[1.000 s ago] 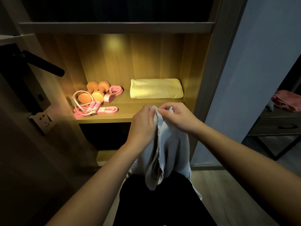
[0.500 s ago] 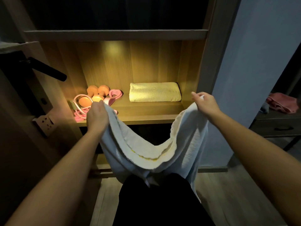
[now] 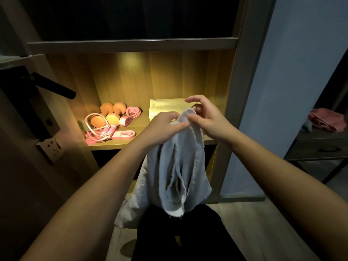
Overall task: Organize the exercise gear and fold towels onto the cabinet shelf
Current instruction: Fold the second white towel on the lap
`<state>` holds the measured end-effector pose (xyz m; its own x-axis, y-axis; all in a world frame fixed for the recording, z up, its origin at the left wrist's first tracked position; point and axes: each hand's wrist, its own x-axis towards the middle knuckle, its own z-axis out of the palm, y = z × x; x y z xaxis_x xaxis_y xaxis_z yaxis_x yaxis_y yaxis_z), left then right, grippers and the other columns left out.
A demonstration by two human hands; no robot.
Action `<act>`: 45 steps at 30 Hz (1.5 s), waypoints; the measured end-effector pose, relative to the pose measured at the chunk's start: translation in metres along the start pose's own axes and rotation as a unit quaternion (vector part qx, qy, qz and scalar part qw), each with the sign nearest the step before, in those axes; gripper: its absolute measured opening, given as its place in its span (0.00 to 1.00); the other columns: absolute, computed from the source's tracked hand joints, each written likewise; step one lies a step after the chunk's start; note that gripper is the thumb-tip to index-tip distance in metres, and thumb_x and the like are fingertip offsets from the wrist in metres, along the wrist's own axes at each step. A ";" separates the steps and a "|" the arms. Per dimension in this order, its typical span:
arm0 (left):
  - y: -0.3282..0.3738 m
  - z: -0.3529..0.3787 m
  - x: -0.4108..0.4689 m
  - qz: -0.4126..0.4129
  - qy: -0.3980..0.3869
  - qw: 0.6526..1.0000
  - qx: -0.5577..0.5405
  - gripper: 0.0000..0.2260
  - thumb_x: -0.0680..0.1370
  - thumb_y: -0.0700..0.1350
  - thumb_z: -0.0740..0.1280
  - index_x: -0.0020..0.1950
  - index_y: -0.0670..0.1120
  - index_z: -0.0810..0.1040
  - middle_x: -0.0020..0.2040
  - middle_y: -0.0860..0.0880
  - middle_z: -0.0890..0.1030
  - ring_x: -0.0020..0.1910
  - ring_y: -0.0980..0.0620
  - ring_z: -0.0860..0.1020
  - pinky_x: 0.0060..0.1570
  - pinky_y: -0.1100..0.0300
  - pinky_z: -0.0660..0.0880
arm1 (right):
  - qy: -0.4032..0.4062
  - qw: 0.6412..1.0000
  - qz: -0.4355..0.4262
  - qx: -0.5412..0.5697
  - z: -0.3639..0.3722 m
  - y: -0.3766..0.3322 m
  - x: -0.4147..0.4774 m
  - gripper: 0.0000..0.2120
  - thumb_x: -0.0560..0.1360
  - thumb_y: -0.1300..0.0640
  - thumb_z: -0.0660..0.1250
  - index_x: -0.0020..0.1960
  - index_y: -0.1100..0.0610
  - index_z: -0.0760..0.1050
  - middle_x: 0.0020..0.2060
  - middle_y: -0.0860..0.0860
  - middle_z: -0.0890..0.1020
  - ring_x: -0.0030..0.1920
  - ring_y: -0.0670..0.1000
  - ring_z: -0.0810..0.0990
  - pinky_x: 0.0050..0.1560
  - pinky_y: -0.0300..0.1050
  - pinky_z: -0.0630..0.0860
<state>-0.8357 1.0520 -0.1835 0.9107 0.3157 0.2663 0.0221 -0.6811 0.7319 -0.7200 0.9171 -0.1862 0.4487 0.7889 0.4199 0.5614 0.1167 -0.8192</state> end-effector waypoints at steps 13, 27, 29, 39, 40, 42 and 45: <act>-0.012 0.003 -0.005 -0.028 0.197 0.971 -0.133 0.09 0.77 0.46 0.68 0.40 0.43 0.79 0.37 0.48 0.78 0.38 0.52 0.74 0.41 0.55 0.70 | -0.159 0.946 0.244 -0.142 0.006 0.138 -0.081 0.08 0.73 0.56 0.73 0.49 0.60 0.80 0.45 0.52 0.81 0.46 0.50 0.79 0.47 0.45 0.76; -0.008 0.019 0.001 -0.031 0.219 0.965 -0.141 0.08 0.78 0.47 0.67 0.38 0.52 0.79 0.37 0.52 0.81 0.38 0.54 0.77 0.41 0.56 0.73 | -0.128 0.827 0.451 -0.309 -0.028 0.235 -0.186 0.08 0.72 0.61 0.67 0.51 0.59 0.74 0.49 0.57 0.79 0.48 0.57 0.79 0.47 0.49 0.78; -0.009 0.019 0.002 -0.029 0.225 0.962 -0.151 0.07 0.77 0.48 0.68 0.40 0.52 0.79 0.39 0.50 0.81 0.40 0.52 0.78 0.43 0.54 0.74 | -0.111 0.831 0.472 -0.272 -0.033 0.239 -0.193 0.08 0.72 0.62 0.67 0.50 0.58 0.71 0.47 0.57 0.77 0.45 0.55 0.77 0.40 0.47 0.78; -0.011 0.027 0.006 0.005 0.163 0.982 -0.091 0.08 0.78 0.46 0.68 0.39 0.47 0.78 0.33 0.55 0.77 0.35 0.59 0.73 0.38 0.62 0.68 | -0.152 0.909 0.374 -0.106 -0.027 0.177 -0.133 0.30 0.73 0.49 0.73 0.70 0.57 0.66 0.64 0.52 0.72 0.64 0.52 0.73 0.65 0.51 0.72; -0.011 0.029 0.005 0.009 0.144 0.987 -0.064 0.08 0.78 0.46 0.68 0.40 0.45 0.79 0.33 0.53 0.77 0.35 0.59 0.72 0.37 0.61 0.67 | -0.128 0.930 0.337 -0.074 -0.026 0.156 -0.114 0.30 0.74 0.48 0.72 0.71 0.56 0.66 0.65 0.51 0.72 0.64 0.51 0.73 0.66 0.52 0.72; -0.012 0.034 0.003 0.020 0.103 0.994 -0.026 0.09 0.78 0.46 0.67 0.41 0.43 0.79 0.35 0.48 0.76 0.36 0.56 0.71 0.38 0.58 0.66 | -0.072 0.963 0.257 -0.032 -0.026 0.113 -0.078 0.27 0.76 0.48 0.68 0.72 0.55 0.68 0.67 0.50 0.73 0.65 0.50 0.73 0.66 0.49 0.72; -0.012 0.037 -0.004 0.027 0.061 0.998 0.005 0.08 0.78 0.47 0.68 0.38 0.51 0.78 0.34 0.56 0.76 0.34 0.61 0.72 0.34 0.65 0.65 | -0.068 0.980 0.182 0.038 -0.030 0.059 -0.041 0.19 0.79 0.49 0.64 0.68 0.54 0.73 0.63 0.50 0.78 0.62 0.47 0.78 0.61 0.43 0.76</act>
<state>-0.8247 1.0346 -0.2169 0.8538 0.3561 0.3799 -0.0214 -0.7050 0.7089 -0.6841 0.8734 -0.2398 0.5103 0.8589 0.0428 0.3263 -0.1473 -0.9337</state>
